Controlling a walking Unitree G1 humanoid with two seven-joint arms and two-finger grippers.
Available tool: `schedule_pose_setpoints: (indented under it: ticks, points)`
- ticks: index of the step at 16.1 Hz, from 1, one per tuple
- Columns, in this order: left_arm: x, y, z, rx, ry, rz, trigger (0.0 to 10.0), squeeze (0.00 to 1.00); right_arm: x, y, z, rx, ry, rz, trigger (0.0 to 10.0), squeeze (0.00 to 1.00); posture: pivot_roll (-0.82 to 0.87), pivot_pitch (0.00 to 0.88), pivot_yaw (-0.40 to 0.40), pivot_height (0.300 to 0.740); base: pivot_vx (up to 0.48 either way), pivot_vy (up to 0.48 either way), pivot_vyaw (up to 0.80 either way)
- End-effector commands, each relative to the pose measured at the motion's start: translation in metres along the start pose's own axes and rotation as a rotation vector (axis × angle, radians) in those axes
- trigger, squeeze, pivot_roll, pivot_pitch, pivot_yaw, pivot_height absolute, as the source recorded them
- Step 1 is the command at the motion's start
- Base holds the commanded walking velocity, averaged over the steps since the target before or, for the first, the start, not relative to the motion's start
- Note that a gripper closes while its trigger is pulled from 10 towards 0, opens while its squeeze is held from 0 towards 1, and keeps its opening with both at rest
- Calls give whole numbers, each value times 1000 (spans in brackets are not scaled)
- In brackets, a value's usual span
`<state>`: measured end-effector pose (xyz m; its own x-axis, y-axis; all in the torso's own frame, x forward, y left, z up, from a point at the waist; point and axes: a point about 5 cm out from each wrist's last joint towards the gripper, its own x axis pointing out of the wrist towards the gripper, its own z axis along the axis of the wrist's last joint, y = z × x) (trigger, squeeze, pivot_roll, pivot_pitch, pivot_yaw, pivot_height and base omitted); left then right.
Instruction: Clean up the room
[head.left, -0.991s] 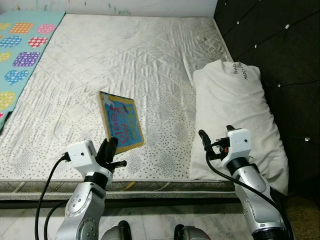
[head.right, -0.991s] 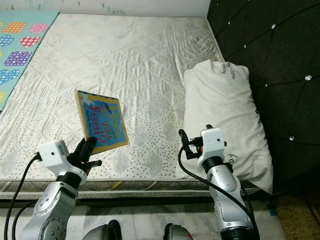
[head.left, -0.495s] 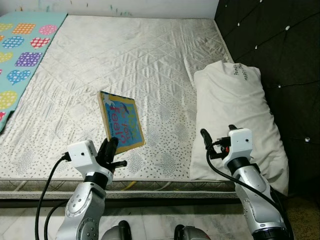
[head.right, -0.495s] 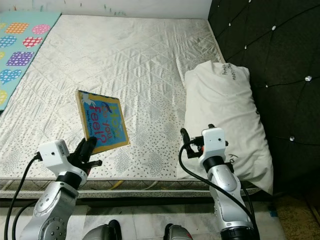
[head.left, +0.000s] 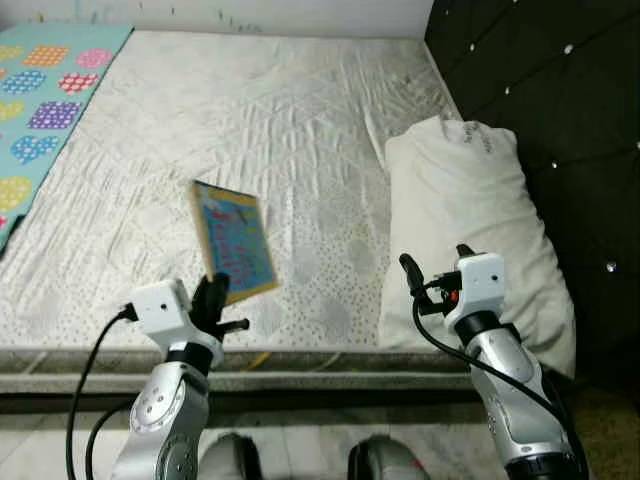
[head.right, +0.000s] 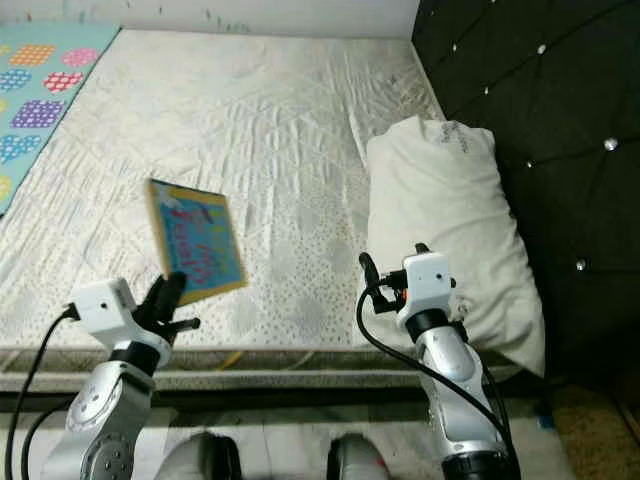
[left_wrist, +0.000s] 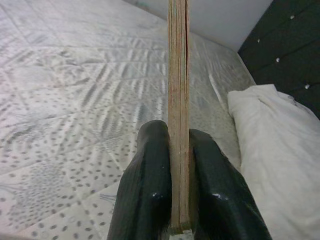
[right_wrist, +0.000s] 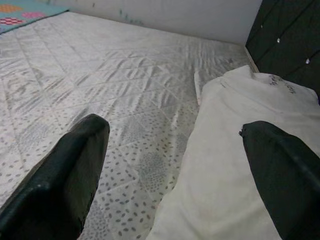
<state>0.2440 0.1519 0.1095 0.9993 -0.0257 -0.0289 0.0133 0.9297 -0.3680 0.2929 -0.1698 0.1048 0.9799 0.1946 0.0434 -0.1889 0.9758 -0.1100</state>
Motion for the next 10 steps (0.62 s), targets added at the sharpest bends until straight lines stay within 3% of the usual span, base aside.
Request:
schedule_pose_setpoints:
  ticks: [1,10]
  points:
    - [1,0,8,21,-51,9,10000,0,0,0,1,-10,-4,9,10000,0,-129,156,-36,651,0,0,0]
    - [0,1,11,32,-68,34,10000,0,8,4,7,-39,-33,56,10000,0,-132,164,-35,651,0,0,0]
